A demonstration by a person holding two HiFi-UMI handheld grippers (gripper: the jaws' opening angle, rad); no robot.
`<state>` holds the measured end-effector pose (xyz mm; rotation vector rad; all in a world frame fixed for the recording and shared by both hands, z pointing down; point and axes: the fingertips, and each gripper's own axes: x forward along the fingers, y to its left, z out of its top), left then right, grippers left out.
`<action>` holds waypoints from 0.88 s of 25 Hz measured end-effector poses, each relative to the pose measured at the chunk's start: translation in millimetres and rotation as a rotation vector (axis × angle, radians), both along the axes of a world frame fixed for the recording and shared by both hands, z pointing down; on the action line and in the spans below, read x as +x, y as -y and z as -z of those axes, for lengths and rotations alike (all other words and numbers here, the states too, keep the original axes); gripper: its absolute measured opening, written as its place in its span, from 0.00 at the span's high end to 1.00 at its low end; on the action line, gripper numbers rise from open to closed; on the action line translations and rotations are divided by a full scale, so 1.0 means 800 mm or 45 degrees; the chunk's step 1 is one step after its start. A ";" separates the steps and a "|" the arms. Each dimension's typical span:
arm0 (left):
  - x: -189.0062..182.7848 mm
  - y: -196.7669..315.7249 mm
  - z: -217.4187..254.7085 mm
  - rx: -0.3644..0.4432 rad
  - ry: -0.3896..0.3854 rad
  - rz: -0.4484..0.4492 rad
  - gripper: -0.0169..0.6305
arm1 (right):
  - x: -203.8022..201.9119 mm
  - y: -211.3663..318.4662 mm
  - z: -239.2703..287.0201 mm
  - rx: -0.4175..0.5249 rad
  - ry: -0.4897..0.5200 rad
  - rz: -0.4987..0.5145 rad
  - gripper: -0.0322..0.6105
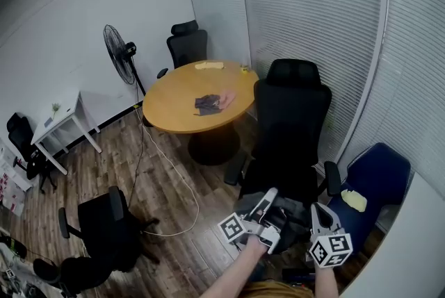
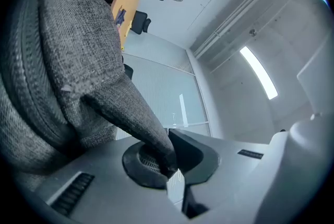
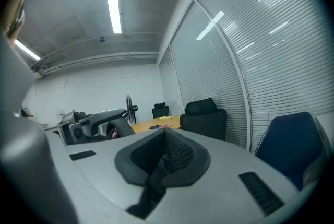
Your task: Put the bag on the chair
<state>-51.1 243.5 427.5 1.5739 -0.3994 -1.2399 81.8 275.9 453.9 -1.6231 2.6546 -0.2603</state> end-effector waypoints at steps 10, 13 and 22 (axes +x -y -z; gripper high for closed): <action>0.002 0.145 -0.042 -0.072 -0.079 -0.023 0.93 | 0.014 0.132 -0.040 -0.065 0.022 -0.051 0.93; 0.001 0.212 -0.054 -0.070 -0.140 -0.044 0.93 | 0.013 0.202 -0.052 -0.066 0.081 -0.051 0.93; 0.017 0.396 -0.054 -0.018 -0.133 -0.201 0.93 | 0.020 0.375 -0.052 -0.070 0.148 -0.163 0.93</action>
